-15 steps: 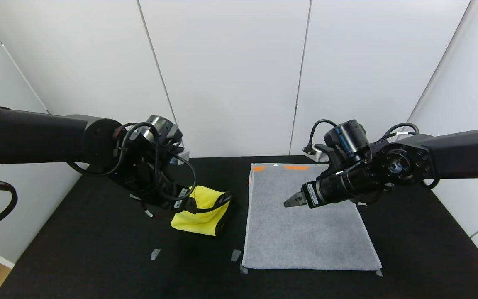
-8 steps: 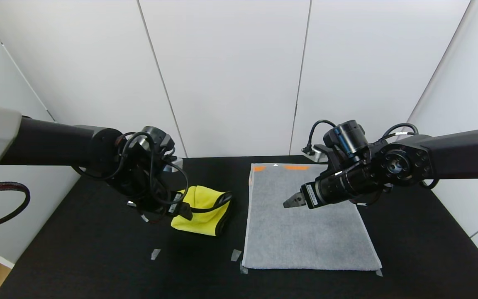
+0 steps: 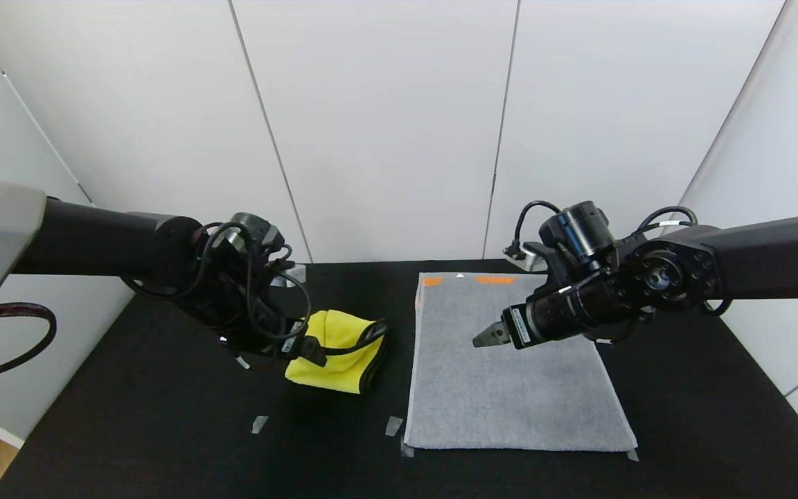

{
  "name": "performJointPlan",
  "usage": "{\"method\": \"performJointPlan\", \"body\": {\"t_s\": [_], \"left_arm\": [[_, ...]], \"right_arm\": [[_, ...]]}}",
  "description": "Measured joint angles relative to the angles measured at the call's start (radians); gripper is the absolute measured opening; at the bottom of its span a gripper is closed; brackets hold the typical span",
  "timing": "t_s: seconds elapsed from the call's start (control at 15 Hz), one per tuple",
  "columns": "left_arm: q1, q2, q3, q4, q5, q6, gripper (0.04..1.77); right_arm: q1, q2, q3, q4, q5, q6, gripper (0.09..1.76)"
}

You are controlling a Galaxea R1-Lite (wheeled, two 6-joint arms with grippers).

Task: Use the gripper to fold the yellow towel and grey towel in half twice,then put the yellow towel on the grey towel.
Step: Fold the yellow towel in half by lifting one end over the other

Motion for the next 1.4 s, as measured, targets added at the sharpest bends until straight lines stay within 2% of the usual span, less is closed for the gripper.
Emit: {"method": "performJointPlan", "body": {"t_s": [0.27, 0.6, 0.73, 1.0, 1.4], "left_arm": [[0.002, 0.022, -0.001, -0.078, -0.029, 0.008, 1.72], [0.001, 0.059, -0.045, -0.086, -0.042, 0.006, 1.72], [-0.006, 0.067, -0.063, -0.086, -0.066, 0.005, 1.72], [-0.037, 0.081, -0.09, -0.133, -0.117, -0.006, 1.72], [-0.094, 0.116, -0.104, -0.173, -0.124, -0.016, 1.72]], "right_arm": [[0.0, 0.0, 0.0, 0.0, 0.0, 0.0, 1.71], [0.0, 0.0, 0.0, 0.0, 0.0, 0.0, 1.71], [0.0, 0.0, 0.0, 0.0, 0.0, 0.0, 1.71], [-0.003, -0.001, -0.001, -0.001, 0.0, 0.0, 1.71], [-0.007, -0.005, -0.001, -0.001, 0.0, 0.0, 1.71]]}}
